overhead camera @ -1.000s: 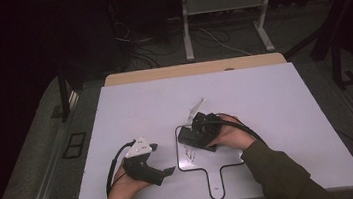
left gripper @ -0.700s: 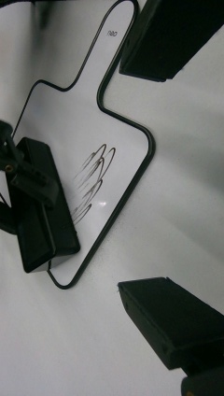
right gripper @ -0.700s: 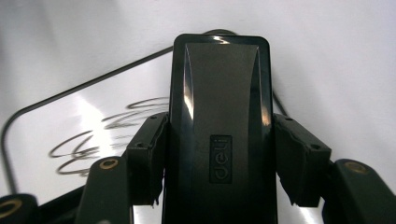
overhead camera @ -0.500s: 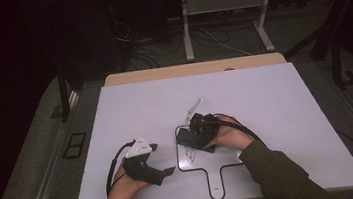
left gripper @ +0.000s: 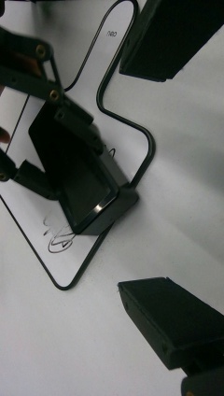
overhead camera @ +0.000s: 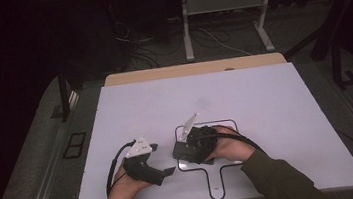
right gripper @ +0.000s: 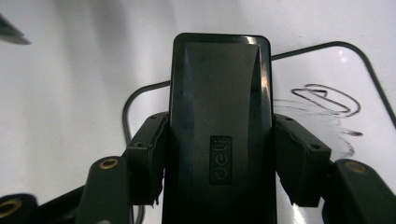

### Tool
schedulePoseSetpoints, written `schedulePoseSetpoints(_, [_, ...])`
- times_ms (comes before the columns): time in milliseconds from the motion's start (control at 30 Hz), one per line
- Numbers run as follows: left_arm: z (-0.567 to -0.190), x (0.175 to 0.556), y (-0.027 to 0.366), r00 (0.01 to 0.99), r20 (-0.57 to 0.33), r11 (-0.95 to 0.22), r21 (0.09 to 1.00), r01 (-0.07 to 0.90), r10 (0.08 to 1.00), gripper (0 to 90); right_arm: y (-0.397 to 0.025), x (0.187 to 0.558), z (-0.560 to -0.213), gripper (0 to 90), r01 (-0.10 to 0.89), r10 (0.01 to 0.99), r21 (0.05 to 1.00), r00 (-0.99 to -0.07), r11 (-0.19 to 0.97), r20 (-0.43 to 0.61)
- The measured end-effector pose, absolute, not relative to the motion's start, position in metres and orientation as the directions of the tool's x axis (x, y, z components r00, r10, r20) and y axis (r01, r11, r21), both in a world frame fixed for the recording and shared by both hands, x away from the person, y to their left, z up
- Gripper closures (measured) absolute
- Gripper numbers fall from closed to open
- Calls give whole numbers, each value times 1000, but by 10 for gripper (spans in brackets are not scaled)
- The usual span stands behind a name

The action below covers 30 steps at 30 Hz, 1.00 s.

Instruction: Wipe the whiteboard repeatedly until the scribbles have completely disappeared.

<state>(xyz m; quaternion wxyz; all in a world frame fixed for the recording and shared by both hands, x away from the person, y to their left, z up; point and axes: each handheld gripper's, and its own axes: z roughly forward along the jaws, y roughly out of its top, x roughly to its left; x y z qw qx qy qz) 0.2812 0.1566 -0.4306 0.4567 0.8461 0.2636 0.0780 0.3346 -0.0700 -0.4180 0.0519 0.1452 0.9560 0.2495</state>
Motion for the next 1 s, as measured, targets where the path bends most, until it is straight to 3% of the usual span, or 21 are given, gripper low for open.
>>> schedulePoseSetpoints(167, [-431, 281, 157, 847, -114, -440, 814, 379, 519, 0, -74, 343, -419, 389, 278, 337, 500, -941, 820, -30])
schedulePoseSetpoints(467, [-431, 281, 156, 849, -109, -444, 814, 375, 517, 0, -67, 330, -418, 389, 222, 273, 492, -961, 842, -32])
schedulePoseSetpoints(767, [-431, 281, 157, 848, -112, -443, 813, 378, 519, 0, -70, 345, -419, 389, 262, 337, 496, -939, 827, -66])
schedulePoseSetpoints(1000, [-431, 281, 157, 848, -108, -445, 813, 376, 518, 0, -68, 329, -418, 389, 225, 285, 477, -957, 849, -56])
